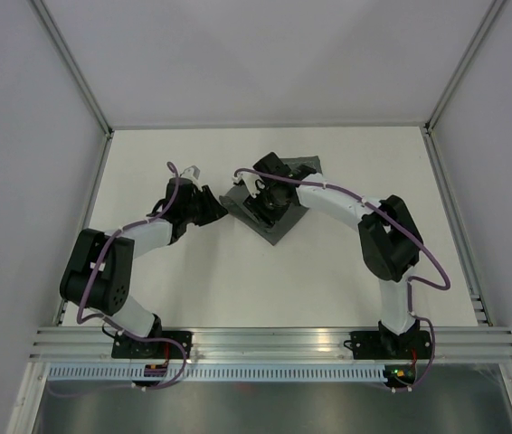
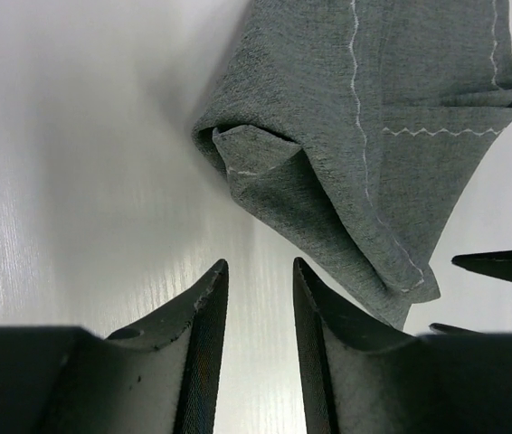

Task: Fold the napkin, place the utensils inside, and roll it up
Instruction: Roll the napkin with the utensil

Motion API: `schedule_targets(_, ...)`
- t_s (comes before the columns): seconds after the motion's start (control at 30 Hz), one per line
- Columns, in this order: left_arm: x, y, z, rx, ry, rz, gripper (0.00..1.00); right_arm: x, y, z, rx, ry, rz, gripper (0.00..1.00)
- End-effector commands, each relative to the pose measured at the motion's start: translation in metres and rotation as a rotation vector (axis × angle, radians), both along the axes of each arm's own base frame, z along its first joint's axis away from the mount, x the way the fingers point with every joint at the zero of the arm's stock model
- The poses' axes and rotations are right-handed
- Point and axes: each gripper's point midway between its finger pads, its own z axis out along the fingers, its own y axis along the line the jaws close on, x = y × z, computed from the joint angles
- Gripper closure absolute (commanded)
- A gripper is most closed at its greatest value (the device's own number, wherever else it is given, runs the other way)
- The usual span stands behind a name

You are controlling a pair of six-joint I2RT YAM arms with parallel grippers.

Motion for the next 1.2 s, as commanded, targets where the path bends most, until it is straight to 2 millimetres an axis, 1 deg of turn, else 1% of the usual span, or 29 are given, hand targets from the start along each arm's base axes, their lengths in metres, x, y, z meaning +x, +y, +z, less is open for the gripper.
schedule_targets(0.0,0.018,-0.005,0.01,-0.042,-0.018,0.036,0.6,0.014,-0.007,0.004,-0.052,-0.092,-0.053,0.48)
schedule_targets(0.03,0.019,-0.006,0.009,-0.04,-0.016,0.034,0.6,0.012,-0.011,0.002,-0.066,-0.094,-0.056,0.47)
schedule_targets(0.07,0.02,-0.005,0.005,-0.039,-0.004,0.037,0.6,0.01,-0.011,0.007,-0.075,-0.119,-0.052,0.48)
schedule_targets(0.1,0.022,-0.006,0.006,-0.041,-0.008,0.036,0.6,0.007,-0.012,0.008,-0.085,-0.13,-0.044,0.47)
schedule_targets(0.13,0.023,-0.007,0.005,-0.041,-0.007,0.035,0.6,-0.002,-0.015,0.003,-0.099,-0.121,-0.033,0.47)
schedule_targets(0.17,0.024,-0.007,0.005,-0.042,-0.007,0.039,0.6,-0.006,-0.013,0.004,-0.115,-0.15,-0.025,0.48)
schedule_targets(0.2,0.026,-0.007,0.004,-0.044,-0.006,0.041,0.6,-0.008,-0.015,0.01,-0.123,-0.179,-0.023,0.48)
schedule_targets(0.23,0.027,-0.007,0.004,-0.045,-0.007,0.041,0.6,-0.015,-0.019,0.005,-0.143,-0.177,-0.019,0.49)
schedule_targets(0.27,0.027,-0.009,0.004,-0.049,-0.006,0.037,0.6,-0.021,-0.017,0.004,-0.152,-0.177,-0.005,0.5)
schedule_targets(0.3,0.029,-0.009,0.005,-0.051,-0.01,0.035,0.6,-0.024,-0.019,0.007,-0.157,-0.188,-0.006,0.5)
schedule_targets(0.37,0.03,-0.01,0.003,-0.052,-0.005,0.033,0.6,-0.032,-0.018,0.003,-0.17,-0.187,0.006,0.52)
schedule_targets(0.4,0.031,-0.011,0.005,-0.057,-0.009,0.03,0.6,-0.03,-0.02,0.007,-0.18,-0.208,-0.008,0.53)
schedule_targets(0.43,0.031,-0.012,0.003,-0.057,-0.002,0.03,0.6,-0.031,-0.02,0.007,-0.189,-0.211,-0.012,0.54)
schedule_targets(0.5,0.033,-0.013,0.004,-0.062,-0.006,0.025,0.6,-0.033,-0.017,0.013,-0.179,-0.22,-0.004,0.54)
schedule_targets(0.57,0.034,-0.013,0.001,-0.058,0.002,0.026,0.6,-0.039,-0.012,0.017,-0.161,-0.199,0.017,0.55)
schedule_targets(0.63,0.038,-0.014,0.001,-0.057,0.006,0.02,0.6,-0.042,-0.009,0.016,-0.167,-0.196,0.028,0.55)
schedule_targets(0.7,0.04,-0.014,0.0,-0.056,0.007,0.02,0.6,-0.043,-0.007,0.009,-0.187,-0.196,0.035,0.55)
schedule_targets(0.77,0.042,-0.014,0.0,-0.058,0.008,0.021,0.6,-0.043,-0.001,0.004,-0.191,-0.194,0.043,0.55)
schedule_targets(0.8,0.043,-0.014,0.0,-0.057,0.009,0.023,0.6,-0.043,0.001,-0.004,-0.202,-0.182,0.048,0.56)
schedule_targets(0.83,0.043,-0.013,-0.001,-0.059,0.011,0.026,0.6,-0.042,0.004,-0.005,-0.201,-0.186,0.053,0.57)
schedule_targets(0.87,0.043,-0.013,-0.002,-0.062,0.014,0.022,0.6,-0.043,0.006,-0.01,-0.212,-0.181,0.055,0.57)
schedule_targets(1.03,0.045,-0.014,-0.005,-0.068,0.02,0.02,0.6,-0.04,0.017,-0.013,-0.238,-0.223,0.073,0.57)
schedule_targets(1.07,0.046,-0.013,-0.006,-0.067,0.022,0.019,0.6,-0.038,0.017,-0.018,-0.254,-0.221,0.071,0.57)
schedule_targets(1.1,0.046,-0.013,-0.007,-0.07,0.027,0.018,0.6,-0.034,0.02,-0.016,-0.255,-0.232,0.067,0.57)
schedule_targets(1.17,0.046,-0.013,-0.009,-0.071,0.03,0.017,0.6,-0.029,0.019,-0.021,-0.275,-0.242,0.059,0.57)
